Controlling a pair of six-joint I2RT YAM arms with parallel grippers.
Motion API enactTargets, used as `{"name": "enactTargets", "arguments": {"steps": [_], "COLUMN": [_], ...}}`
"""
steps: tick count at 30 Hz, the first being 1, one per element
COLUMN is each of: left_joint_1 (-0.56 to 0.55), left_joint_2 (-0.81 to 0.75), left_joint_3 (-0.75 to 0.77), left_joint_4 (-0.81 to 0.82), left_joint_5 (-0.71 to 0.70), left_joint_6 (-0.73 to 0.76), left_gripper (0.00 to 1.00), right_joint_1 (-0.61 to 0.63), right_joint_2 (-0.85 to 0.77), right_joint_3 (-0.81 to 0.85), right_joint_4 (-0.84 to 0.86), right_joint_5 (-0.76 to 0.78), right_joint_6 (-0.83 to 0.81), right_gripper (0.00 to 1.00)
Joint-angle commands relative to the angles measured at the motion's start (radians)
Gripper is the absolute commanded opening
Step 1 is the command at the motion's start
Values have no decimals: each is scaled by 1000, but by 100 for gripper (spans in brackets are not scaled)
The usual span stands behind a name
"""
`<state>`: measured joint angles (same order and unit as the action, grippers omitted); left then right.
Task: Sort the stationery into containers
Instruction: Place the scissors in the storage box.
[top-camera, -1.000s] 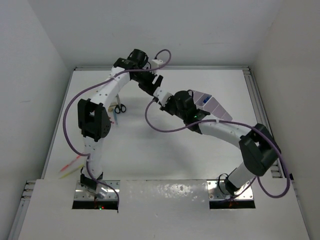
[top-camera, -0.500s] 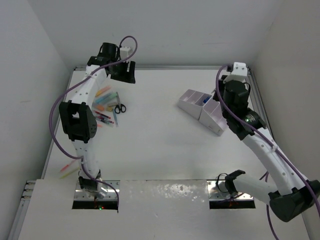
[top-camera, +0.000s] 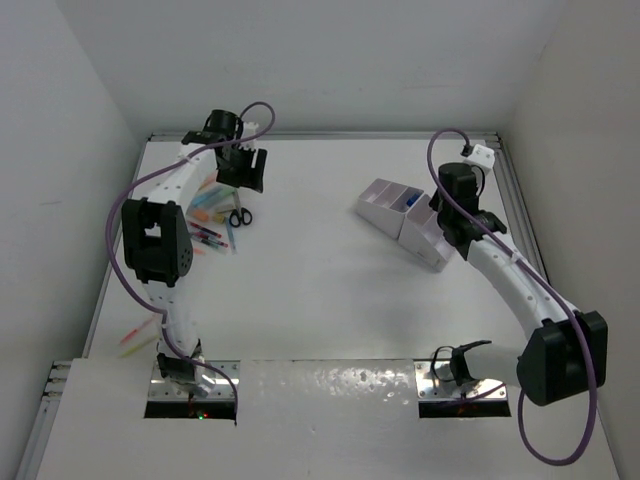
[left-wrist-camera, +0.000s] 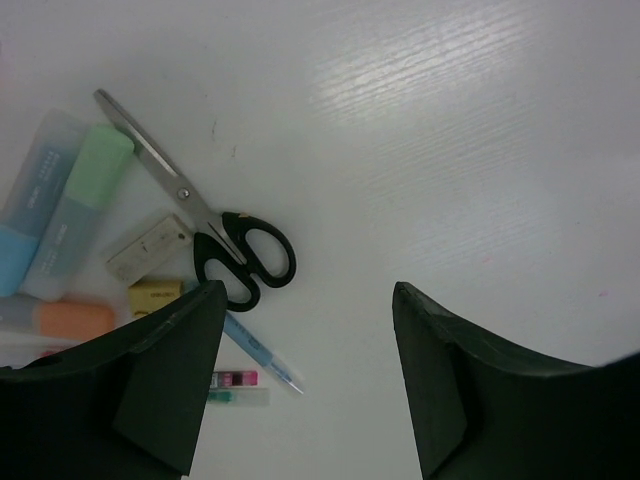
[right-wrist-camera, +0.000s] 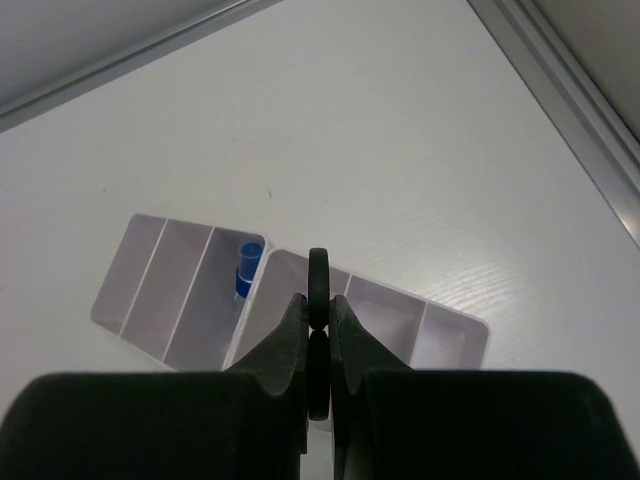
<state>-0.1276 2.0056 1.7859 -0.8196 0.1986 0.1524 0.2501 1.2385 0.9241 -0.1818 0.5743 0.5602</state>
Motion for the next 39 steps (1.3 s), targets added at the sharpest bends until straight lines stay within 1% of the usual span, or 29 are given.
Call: {"name": "enactTargets", "arguments": {"steps": [1,5,10,14,16,17,18,21,25,27,28,30,31,33,34,36,38,39], "left_joint_1": [19,20,26,26,26,26,25,11,-15,-27,-38,-47,-53,-78,-89,-109,-110,-104], "left_joint_2": [-59,-44,-27,-1,18,27,31,47,55,67,76,81,85,85,88,85,87,91], "left_joint_3": [-3,-29,-63,-72,-77,-85,-88,-100,-123,-126,-120,-114,-106,-102,-99,-105,-108,-89], "left_joint_4": [45,51,79,85,80,83,85,85,83,79,77,77,79,79,86,108,154,160], "left_joint_5": [-27,-47,-65,-94,-117,-125,-131,-183,-232,-246,-245,-232,-232,-260,-296,-329,-375,-386], "left_joint_6": [6,7,6,-1,-7,-7,-5,12,52,85,128,195,275,361,437,530,556,564], "left_gripper": [65,65,64,59,56,55,55,52,47,42,39,36,35,34,34,34,34,32], "right_joint_1": [-14,-20,-21,-25,-26,-32,-32,-34,-34,-34,-31,-25,-22,-17,-15,-11,-9,-9], "right_joint_2": [24,68,127,164,171,174,176,171,133,104,87,72,56,42,30,16,-4,-11], "right_joint_3": [1,-24,-71,-61,-56,-50,-45,-34,-42,-47,-47,-47,-47,-51,-56,-73,-85,-91], "right_joint_4": [104,157,265,272,272,269,265,242,237,234,231,226,219,212,209,208,209,209], "right_joint_5": [-51,-42,-99,-97,-96,-112,-119,-133,-137,-148,-162,-171,-177,-195,-201,-220,-231,-235], "right_joint_6": [55,60,58,61,61,53,52,32,1,-25,-55,-86,-95,-111,-114,-121,-121,-121], "right_gripper": [0,0,0,0,6,10,28,44,50,52,52,53,53,53,53,53,53,53]}}
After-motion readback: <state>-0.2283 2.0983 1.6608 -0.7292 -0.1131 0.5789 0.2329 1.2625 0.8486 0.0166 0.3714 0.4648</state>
